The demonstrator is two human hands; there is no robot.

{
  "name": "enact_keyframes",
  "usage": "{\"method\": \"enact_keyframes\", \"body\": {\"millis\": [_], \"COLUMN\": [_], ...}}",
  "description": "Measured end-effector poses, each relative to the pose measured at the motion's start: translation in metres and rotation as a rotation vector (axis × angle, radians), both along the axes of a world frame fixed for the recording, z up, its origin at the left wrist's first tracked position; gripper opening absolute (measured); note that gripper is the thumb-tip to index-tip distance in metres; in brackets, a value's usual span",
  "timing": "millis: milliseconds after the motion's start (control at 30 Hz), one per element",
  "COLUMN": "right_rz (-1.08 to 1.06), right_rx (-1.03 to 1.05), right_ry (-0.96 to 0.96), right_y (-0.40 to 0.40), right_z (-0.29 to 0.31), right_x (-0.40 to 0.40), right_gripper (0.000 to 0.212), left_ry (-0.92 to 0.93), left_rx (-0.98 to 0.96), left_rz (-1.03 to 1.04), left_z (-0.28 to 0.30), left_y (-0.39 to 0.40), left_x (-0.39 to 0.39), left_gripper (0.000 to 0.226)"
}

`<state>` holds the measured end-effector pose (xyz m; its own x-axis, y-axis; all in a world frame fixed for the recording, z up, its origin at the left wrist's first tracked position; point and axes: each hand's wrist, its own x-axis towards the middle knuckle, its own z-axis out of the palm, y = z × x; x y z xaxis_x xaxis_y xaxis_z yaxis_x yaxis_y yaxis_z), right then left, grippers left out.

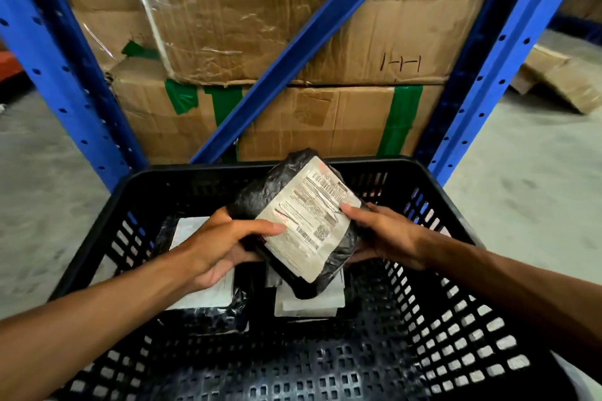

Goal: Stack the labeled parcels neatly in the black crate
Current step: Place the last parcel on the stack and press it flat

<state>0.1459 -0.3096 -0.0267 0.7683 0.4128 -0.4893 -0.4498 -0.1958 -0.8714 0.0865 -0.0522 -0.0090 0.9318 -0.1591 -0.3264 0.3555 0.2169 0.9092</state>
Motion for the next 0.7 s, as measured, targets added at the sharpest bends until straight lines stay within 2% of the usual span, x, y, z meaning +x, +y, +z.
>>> {"method": "enact_keyframes", "body": {"millis": [33, 100, 167, 233, 300, 400, 533, 633, 700], "right_rz": [-0.048, -0.062, -0.043, -0.041, -0.049, -0.065, -0.034, 0.079, 0.079], "right_rx": [0.015, -0.044, -0.134, -0.212, -0.294, -0.383, -0.579, -0.697, -0.732], "right_ry": [-0.041, -0.137, -0.212, -0.238, -0.238, -0.251, -0.325, -0.339, -0.366], "right_y": [0.0, -0.003, -0.009, -0.01, -0.005, 0.005, 0.024, 0.04, 0.043], "right_z": [0.001, 0.005, 0.009, 0.008, 0.001, -0.009, -0.02, -0.031, -0.033], "right_x": [0.001, 0.005, 0.008, 0.01, 0.009, 0.009, 0.017, 0.018, 0.02], "right_gripper": [0.084, 0.088, 0.077, 0.059, 0.047, 0.04, 0.057, 0.057, 0.057], "left_ry": [0.029, 0.061, 0.102, 0.163, 0.214, 0.267, 0.319, 0.297, 0.276], "left_rx": [-0.007, 0.156, 0.365, 0.453, 0.541, 0.684, 0.78, 0.867, 0.898], "left_rz": [-0.019, -0.12, -0.224, -0.243, -0.181, -0.133, -0.187, -0.279, -0.323], "left_z": [0.001, 0.003, 0.002, -0.004, -0.012, -0.019, -0.021, -0.021, -0.018], "left_y": [0.004, 0.011, 0.009, -0.002, -0.013, -0.02, -0.029, -0.039, -0.043], "left_x": [0.001, 0.002, 0.0, -0.004, -0.005, 0.001, 0.007, 0.009, 0.009], "left_gripper": [0.031, 0.046, 0.069, 0.072, 0.066, 0.036, 0.035, 0.033, 0.035]}}
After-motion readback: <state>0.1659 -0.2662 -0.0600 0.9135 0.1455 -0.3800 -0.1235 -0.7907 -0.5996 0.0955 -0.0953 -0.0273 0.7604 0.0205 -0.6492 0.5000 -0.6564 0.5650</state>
